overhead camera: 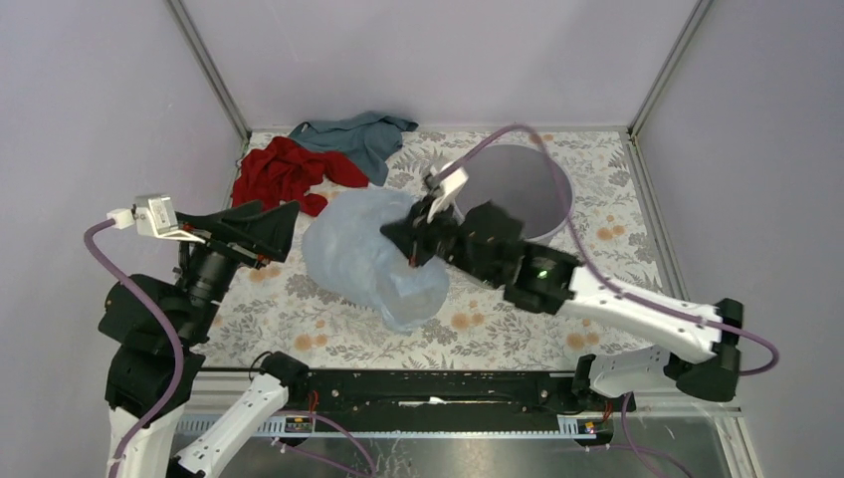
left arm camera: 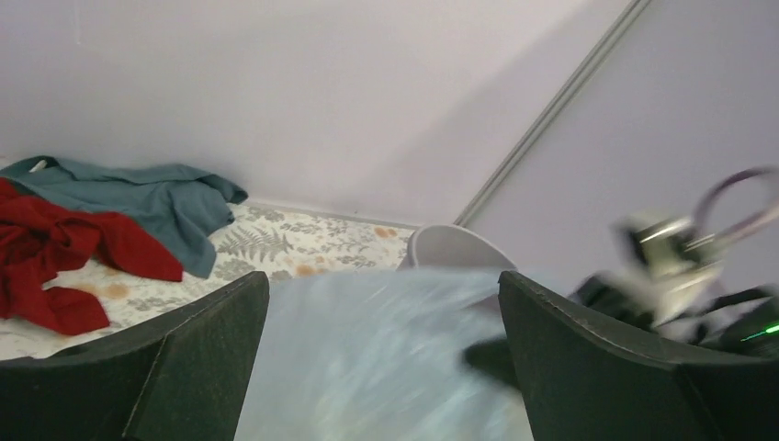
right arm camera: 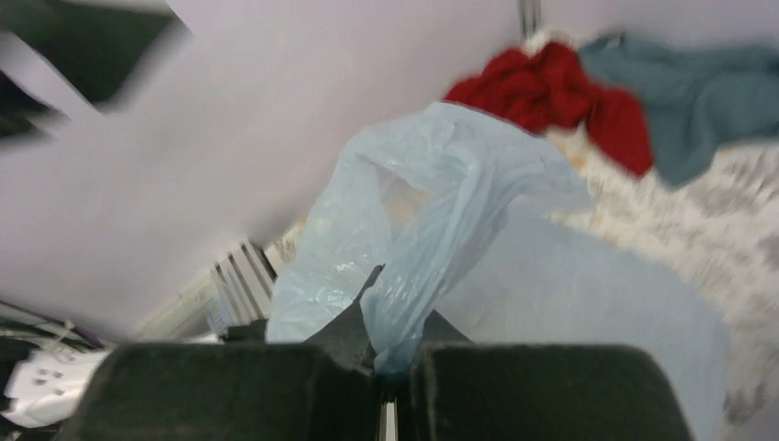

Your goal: Put the trash bags into the trash bin

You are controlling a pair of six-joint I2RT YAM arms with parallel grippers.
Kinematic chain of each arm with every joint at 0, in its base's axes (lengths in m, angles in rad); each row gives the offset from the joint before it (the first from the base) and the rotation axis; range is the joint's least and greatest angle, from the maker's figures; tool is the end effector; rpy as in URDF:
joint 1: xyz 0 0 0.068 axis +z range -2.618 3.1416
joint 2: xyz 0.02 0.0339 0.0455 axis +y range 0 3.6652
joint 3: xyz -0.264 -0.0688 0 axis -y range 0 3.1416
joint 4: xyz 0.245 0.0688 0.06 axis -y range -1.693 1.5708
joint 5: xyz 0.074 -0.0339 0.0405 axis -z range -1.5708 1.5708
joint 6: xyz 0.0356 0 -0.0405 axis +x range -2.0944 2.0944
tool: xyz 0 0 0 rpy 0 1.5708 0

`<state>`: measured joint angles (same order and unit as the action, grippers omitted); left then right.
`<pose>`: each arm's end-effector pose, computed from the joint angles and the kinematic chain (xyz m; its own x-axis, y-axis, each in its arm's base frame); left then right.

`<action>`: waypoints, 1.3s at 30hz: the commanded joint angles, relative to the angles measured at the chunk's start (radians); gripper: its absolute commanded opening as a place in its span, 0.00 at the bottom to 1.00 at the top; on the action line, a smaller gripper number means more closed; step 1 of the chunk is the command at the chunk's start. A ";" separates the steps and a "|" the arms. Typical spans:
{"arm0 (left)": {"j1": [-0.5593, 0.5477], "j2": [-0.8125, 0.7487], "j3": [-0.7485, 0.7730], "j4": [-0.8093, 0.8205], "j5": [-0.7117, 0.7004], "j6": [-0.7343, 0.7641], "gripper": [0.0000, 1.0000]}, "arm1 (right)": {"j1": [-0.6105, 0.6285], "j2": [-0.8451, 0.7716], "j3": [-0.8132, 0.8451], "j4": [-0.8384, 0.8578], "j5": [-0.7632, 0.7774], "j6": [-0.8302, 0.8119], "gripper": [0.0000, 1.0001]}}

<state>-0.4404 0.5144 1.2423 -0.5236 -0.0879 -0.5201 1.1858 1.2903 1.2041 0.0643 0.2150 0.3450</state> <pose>0.0378 -0.0144 0.4734 -0.0131 -0.5411 -0.8409 0.3922 0.7708 -0.5021 0.1216 0.2798 0.4035 -0.2869 0.1718 -0.9424 -0.7739 0.5382 0.3337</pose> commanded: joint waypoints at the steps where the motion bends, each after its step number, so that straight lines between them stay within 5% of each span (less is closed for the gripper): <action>1: -0.001 0.064 0.025 -0.057 -0.035 0.069 0.99 | -0.017 -0.060 0.312 -0.363 0.025 -0.180 0.00; 7: -0.001 0.195 0.136 0.001 0.163 0.070 0.99 | -0.017 -0.083 0.614 -0.663 0.216 -0.240 0.00; 15: -0.003 0.472 0.213 0.242 0.473 -0.040 0.99 | -0.018 -0.224 0.600 -0.607 0.405 -0.419 0.00; 18: -0.011 0.549 0.180 0.384 0.520 -0.121 0.99 | -0.018 -0.231 0.519 -0.519 0.612 -0.546 0.00; 27: -0.099 0.707 0.222 0.514 0.481 -0.169 0.99 | -0.039 -0.279 0.399 -0.187 0.747 -0.840 0.00; 32: -0.110 0.707 0.230 0.521 0.434 -0.167 0.99 | -0.085 -0.114 0.580 -0.184 0.642 -0.887 0.00; 37: -0.110 0.657 0.248 0.375 0.224 -0.094 0.99 | -0.225 0.203 1.028 -0.461 0.615 -0.859 0.00; 39: -0.110 0.647 0.267 0.325 0.179 -0.057 0.99 | -0.231 0.236 1.063 -0.450 0.632 -0.890 0.00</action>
<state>-0.5499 1.2186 1.4387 -0.1425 0.2443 -0.6533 0.9897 1.4250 2.1445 -0.2882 0.8440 -0.4873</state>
